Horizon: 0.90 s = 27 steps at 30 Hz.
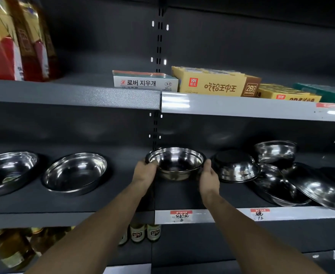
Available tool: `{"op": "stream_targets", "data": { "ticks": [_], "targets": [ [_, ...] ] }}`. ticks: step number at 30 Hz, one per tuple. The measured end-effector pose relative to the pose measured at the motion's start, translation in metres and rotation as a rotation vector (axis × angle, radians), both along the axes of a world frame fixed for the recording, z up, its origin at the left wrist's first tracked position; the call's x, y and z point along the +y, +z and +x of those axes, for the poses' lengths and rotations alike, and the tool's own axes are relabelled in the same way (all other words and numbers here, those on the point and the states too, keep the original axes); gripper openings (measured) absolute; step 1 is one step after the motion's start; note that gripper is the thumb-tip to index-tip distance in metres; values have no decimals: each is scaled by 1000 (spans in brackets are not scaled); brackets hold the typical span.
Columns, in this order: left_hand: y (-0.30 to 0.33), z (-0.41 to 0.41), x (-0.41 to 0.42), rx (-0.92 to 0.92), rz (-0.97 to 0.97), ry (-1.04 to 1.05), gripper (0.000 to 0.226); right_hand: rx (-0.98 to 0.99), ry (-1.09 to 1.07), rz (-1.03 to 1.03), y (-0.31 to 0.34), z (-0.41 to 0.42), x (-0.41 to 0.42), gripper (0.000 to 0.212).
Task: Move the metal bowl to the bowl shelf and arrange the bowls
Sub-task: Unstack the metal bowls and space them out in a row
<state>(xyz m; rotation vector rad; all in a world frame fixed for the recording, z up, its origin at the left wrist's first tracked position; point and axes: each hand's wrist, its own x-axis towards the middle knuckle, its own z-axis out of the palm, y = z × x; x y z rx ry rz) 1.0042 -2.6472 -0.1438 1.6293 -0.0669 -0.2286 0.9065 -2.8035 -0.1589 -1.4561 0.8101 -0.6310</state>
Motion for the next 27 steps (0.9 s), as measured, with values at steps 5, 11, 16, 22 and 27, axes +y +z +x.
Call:
{"op": "stream_targets", "data": {
  "ticks": [5,11,16,22,27],
  "targets": [
    [-4,3,14,-58,119,-95,12,129,-2,-60,0,4,2,42],
    [7,16,36,-246,588,-156,43,213,39,-46,-4,6,7,35],
    [25,26,66,-564,1222,-186,57,217,63,-23,-7,13,18,35],
    [19,33,100,-454,1413,-198,55,253,182,4,-14,29,39,33],
    [17,35,117,-436,1412,-180,57,291,247,29,-21,41,53,34]
  ]
}}
